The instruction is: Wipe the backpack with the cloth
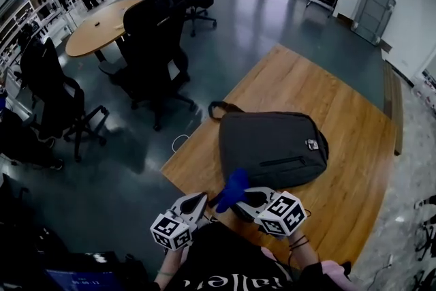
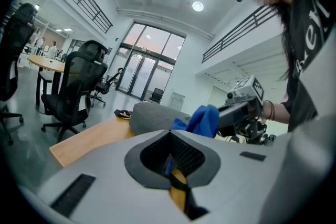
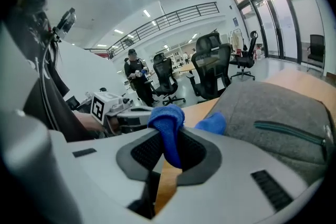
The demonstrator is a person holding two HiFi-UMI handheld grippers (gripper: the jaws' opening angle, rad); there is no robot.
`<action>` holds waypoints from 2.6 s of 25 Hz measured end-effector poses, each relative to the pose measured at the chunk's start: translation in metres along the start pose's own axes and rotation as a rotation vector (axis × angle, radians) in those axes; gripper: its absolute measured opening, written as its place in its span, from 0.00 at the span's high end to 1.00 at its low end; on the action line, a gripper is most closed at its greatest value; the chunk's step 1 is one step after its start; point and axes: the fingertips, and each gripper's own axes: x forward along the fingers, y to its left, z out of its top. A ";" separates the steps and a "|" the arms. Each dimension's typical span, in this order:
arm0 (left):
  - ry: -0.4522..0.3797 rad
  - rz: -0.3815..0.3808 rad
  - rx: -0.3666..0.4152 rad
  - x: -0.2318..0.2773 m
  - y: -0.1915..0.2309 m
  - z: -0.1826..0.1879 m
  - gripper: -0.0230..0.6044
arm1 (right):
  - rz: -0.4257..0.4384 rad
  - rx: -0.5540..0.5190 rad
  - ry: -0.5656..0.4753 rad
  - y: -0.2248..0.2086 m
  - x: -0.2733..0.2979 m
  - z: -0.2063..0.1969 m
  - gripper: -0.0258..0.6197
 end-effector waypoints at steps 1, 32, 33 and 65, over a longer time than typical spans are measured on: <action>0.003 -0.009 0.001 0.001 -0.003 -0.001 0.97 | -0.006 -0.006 -0.019 -0.004 -0.004 0.009 0.88; 0.027 -0.099 0.008 0.020 0.030 0.018 0.97 | -0.434 -0.211 0.050 -0.241 0.024 0.136 0.87; 0.028 -0.100 0.007 0.020 0.030 0.018 0.97 | -0.427 -0.208 0.045 -0.235 0.021 0.131 0.88; 0.088 -0.243 0.073 0.063 -0.027 0.009 0.97 | -0.489 0.262 -0.185 -0.077 -0.086 -0.061 0.87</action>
